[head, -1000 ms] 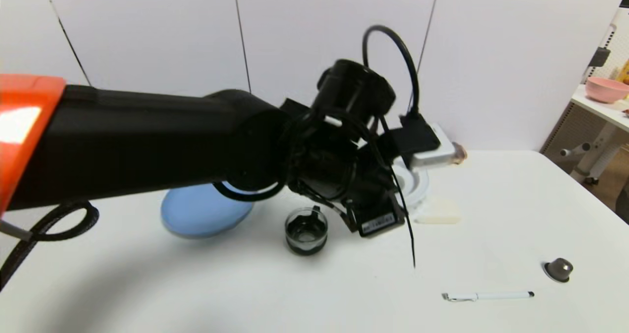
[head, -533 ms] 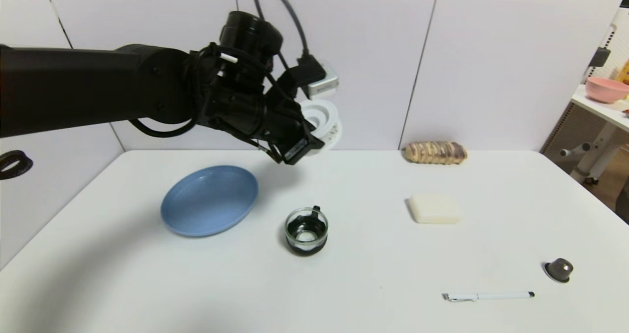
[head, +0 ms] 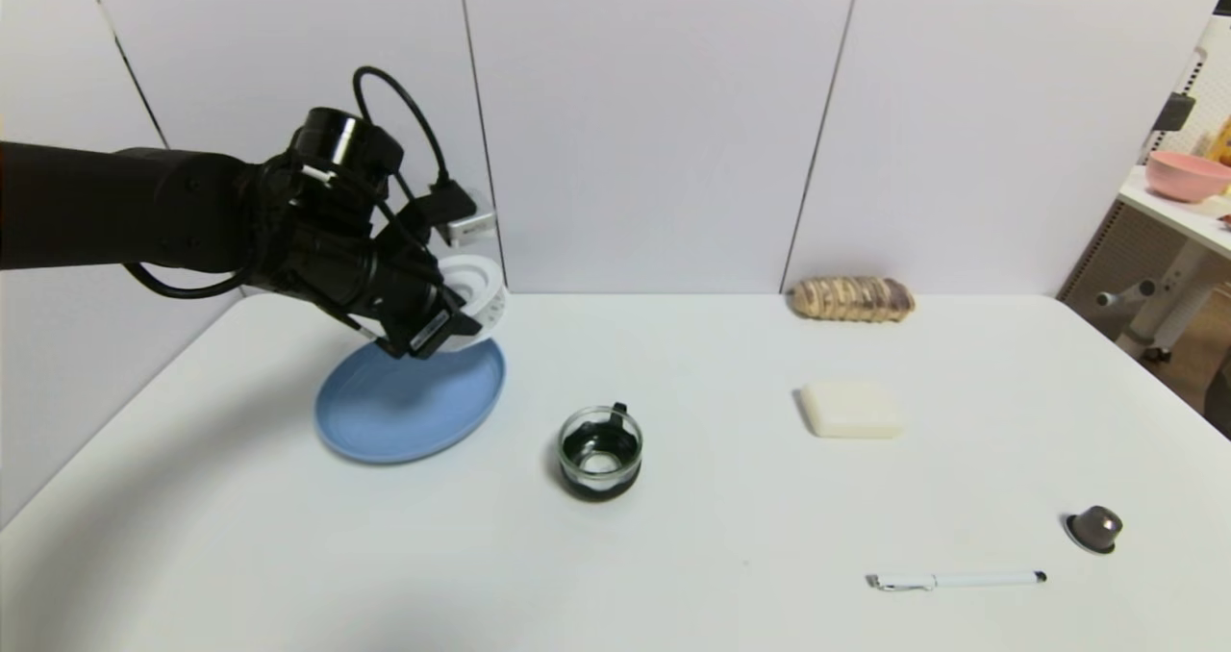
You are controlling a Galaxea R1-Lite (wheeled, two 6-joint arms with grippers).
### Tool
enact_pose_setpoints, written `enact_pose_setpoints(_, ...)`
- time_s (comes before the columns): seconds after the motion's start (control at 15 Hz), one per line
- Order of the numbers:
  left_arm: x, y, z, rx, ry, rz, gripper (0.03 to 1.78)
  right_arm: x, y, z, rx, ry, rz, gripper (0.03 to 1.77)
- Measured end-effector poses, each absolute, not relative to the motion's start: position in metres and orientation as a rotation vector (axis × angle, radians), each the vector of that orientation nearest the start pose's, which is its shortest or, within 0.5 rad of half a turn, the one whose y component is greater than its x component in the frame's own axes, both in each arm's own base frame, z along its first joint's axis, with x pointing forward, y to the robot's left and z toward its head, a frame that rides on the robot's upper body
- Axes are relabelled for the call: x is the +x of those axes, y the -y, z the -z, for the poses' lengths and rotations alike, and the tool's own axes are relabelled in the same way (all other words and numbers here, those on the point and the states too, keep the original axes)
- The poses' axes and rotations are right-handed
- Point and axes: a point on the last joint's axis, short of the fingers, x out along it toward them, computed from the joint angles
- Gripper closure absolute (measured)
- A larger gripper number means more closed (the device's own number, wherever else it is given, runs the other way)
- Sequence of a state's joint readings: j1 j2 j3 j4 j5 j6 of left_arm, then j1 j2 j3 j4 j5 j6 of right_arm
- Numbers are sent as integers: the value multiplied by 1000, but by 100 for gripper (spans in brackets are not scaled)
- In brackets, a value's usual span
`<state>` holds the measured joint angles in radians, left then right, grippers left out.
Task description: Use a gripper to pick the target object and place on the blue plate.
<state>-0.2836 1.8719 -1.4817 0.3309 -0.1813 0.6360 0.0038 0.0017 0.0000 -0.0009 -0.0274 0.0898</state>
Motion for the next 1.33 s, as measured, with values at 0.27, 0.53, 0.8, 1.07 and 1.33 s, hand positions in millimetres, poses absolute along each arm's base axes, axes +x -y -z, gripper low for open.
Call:
enact_pose_setpoints(0.27,338,78,-197,607,-676,624,130,-23,1,-76,90,1,23,10)
enact_pose_setpoints(0.53,340,75,-190,599,-698,620,115,-23,1,-76,90,1,23,10)
enact_pose_setpoints(0.8,337,75,-186,592,-719,627,73,-23,1,-76,90,1,24,10)
enact_pose_setpoints(1.07,325,73,-194,590,-707,637,48,-23,1,-76,90,0,23,10)
enact_pose_setpoints(1.33,268,63,-223,576,-647,618,33,-23,1,-76,90,1,24,10)
